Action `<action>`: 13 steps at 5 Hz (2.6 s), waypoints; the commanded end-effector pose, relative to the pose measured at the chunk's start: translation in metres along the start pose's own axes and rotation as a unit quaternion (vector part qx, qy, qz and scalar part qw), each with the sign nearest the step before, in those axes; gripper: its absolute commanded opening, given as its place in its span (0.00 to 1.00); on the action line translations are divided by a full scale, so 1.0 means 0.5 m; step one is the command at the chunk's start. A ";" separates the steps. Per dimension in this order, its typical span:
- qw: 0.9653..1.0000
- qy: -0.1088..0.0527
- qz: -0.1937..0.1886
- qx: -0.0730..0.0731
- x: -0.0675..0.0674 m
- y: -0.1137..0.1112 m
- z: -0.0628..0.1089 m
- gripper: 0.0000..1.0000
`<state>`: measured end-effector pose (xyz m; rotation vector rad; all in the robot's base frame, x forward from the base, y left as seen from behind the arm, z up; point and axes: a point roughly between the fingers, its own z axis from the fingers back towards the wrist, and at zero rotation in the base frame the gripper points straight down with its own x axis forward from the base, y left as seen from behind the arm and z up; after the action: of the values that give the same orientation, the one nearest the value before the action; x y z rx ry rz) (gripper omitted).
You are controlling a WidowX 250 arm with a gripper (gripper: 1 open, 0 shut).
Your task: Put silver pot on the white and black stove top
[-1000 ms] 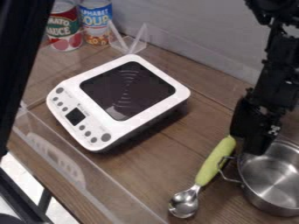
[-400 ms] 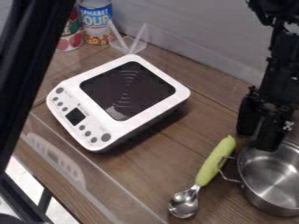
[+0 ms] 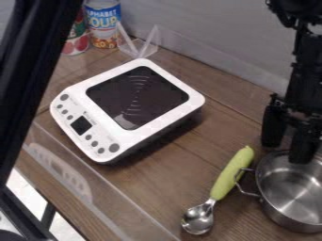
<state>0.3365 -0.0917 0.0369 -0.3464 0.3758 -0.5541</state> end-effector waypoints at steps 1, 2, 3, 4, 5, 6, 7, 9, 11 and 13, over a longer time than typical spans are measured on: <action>1.000 -0.028 0.000 0.003 0.017 -0.019 0.033 1.00; 1.000 -0.024 -0.004 0.001 0.032 -0.038 0.030 1.00; 1.000 -0.017 -0.014 0.000 0.034 -0.037 0.036 1.00; 1.000 -0.010 -0.022 0.000 0.034 -0.029 0.040 1.00; 0.999 0.008 -0.048 0.005 0.036 -0.043 0.036 1.00; 0.997 0.025 -0.075 0.011 0.041 -0.052 0.023 1.00; 0.997 0.028 -0.072 0.009 0.052 -0.077 0.026 0.00; 0.998 0.037 -0.059 0.008 0.039 -0.108 0.061 0.00; 0.997 0.045 -0.060 0.018 -0.025 -0.116 0.122 0.00; 0.998 0.024 -0.052 0.026 -0.121 -0.115 0.219 0.00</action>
<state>0.3154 -0.0849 0.1370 -0.3222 0.4933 -0.6571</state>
